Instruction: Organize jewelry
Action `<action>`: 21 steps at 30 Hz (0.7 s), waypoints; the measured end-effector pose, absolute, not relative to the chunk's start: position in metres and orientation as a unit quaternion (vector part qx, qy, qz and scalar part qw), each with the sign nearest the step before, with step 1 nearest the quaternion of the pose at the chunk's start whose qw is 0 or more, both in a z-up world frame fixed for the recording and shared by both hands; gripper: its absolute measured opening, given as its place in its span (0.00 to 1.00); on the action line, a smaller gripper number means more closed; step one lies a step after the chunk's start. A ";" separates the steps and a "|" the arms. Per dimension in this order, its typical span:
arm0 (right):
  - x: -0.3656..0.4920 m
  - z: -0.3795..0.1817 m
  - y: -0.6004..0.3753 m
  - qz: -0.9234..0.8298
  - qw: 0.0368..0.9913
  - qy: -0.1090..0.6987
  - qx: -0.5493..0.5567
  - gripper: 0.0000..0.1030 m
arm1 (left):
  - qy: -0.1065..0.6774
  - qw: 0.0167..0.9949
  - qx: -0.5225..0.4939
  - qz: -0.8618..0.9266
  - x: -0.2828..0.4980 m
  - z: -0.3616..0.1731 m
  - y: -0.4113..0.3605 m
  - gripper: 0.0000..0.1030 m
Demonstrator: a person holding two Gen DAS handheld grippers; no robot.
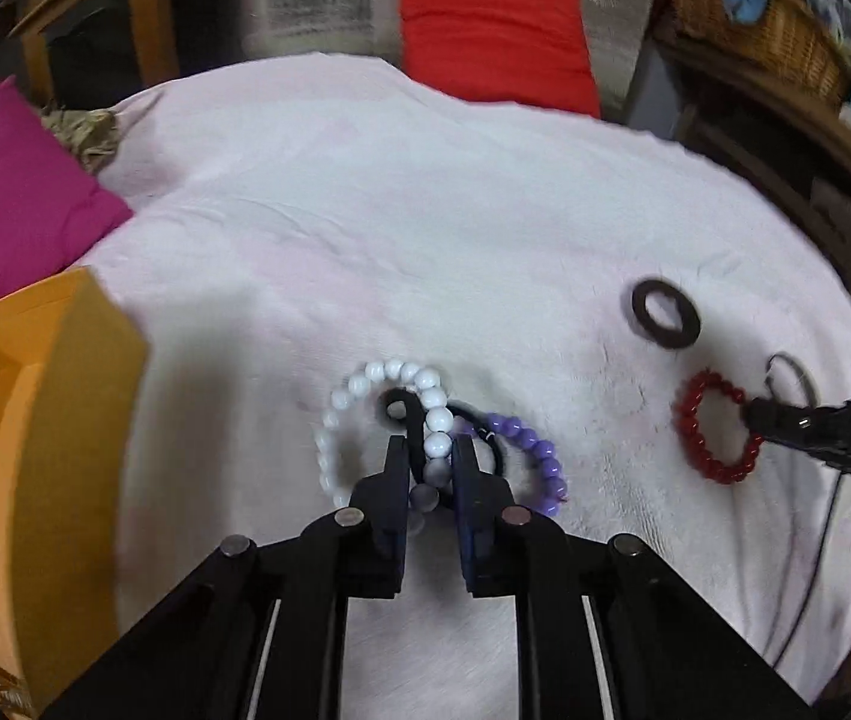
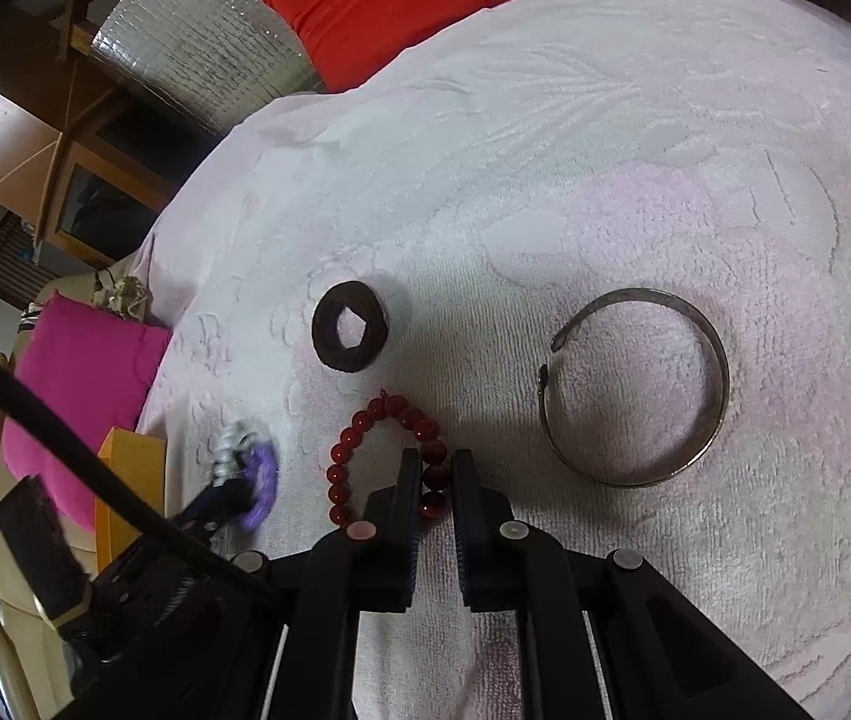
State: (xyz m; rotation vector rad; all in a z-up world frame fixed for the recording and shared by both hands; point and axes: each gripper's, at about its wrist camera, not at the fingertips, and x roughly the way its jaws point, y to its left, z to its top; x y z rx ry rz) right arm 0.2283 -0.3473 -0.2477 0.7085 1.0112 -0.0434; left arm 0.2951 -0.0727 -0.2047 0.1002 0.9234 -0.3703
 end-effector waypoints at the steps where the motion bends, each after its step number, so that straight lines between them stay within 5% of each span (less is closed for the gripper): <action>1: 0.228 -0.247 -0.347 -0.020 0.816 0.473 0.332 0.10 | 0.441 0.879 0.047 -0.176 0.293 -0.203 -0.066 0.14; 16: 0.232 -0.233 -0.331 -0.021 0.829 0.457 0.323 0.10 | 0.456 0.851 0.060 -0.254 0.253 -0.196 -0.020 0.14; 21: 0.233 -0.233 -0.329 -0.023 0.829 0.454 0.326 0.10 | 0.423 0.857 0.039 -0.294 0.242 -0.180 -0.013 0.25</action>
